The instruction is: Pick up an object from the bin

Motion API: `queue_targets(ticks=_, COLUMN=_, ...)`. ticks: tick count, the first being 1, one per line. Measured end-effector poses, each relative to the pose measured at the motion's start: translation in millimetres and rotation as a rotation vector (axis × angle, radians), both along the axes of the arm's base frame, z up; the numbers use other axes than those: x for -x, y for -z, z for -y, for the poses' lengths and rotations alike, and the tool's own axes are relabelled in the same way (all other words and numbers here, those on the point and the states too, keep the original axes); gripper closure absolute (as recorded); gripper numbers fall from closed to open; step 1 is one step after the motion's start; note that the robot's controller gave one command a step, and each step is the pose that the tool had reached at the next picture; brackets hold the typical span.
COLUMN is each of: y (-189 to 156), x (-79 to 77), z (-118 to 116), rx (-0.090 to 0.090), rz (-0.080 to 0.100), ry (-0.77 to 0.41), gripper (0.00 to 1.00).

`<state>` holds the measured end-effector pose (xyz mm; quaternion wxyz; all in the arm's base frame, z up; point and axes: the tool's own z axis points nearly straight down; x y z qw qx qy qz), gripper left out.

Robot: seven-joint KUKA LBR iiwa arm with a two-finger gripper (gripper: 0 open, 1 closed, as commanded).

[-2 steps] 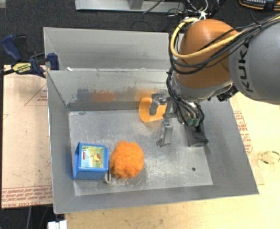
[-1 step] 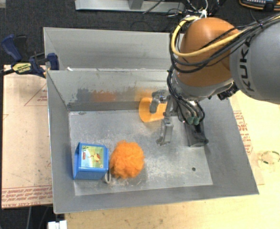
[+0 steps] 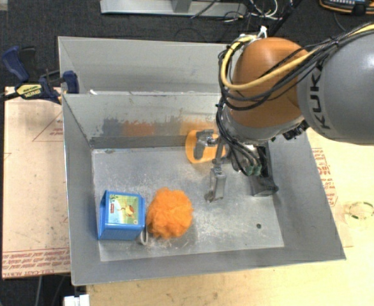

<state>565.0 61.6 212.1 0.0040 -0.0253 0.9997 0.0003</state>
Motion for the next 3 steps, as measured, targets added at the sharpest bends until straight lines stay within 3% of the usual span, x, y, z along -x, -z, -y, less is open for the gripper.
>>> queue_targets(ticks=1, y=59, x=20.8, z=-34, rx=0.0, rz=-0.002, ry=-0.103, gripper=0.0)
queue_targets(ticks=2, y=86, x=36.5, z=-49, rx=-0.001, rz=-0.01, ry=-0.207, gripper=0.0)
queue_targets(ticks=3, y=118, x=47.2, z=-66, rx=0.001, rz=0.001, ry=-0.466, gripper=1.0)
